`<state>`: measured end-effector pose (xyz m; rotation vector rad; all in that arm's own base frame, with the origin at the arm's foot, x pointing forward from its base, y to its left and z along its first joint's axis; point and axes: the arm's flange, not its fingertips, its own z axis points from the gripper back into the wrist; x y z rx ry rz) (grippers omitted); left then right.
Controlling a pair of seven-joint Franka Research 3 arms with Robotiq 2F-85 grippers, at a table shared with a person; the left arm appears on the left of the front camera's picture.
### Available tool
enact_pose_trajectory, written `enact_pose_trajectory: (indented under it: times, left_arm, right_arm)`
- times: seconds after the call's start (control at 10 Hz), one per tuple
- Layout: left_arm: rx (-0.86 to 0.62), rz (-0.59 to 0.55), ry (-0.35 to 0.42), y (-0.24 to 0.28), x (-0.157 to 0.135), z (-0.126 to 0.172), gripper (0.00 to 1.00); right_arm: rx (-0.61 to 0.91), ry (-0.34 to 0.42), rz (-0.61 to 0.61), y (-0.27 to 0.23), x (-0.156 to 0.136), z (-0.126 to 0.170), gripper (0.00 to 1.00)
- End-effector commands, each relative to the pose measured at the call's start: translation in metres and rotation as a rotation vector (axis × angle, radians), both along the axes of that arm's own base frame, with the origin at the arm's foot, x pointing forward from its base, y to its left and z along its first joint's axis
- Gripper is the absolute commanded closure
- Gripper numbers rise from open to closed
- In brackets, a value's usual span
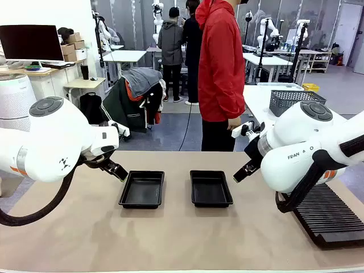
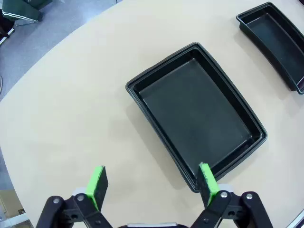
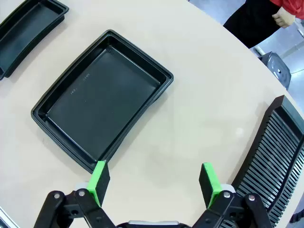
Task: Inspect and transfer BCBs to ESD trays.
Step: Pick up the Blank PCB from the PCB Rack and place it in the left ESD tray.
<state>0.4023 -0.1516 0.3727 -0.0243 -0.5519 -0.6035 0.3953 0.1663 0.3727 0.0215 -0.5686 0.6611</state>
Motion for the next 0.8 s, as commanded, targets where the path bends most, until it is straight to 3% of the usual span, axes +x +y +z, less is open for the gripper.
enact_pose_trajectory:
  times: [0.0, 0.7]
  left_arm:
    - [0.0, 0.0, 0.0, 0.0, 0.0, -0.0001, 0.0]
    - [0.0, 0.0, 0.0, 0.0, 0.0, -0.0001, 0.0]
  right_arm:
    - [0.0, 0.0, 0.0, 0.0, 0.0, 0.0, 0.0]
    - [0.0, 0.0, 0.0, 0.0, 0.0, 0.0, 0.0]
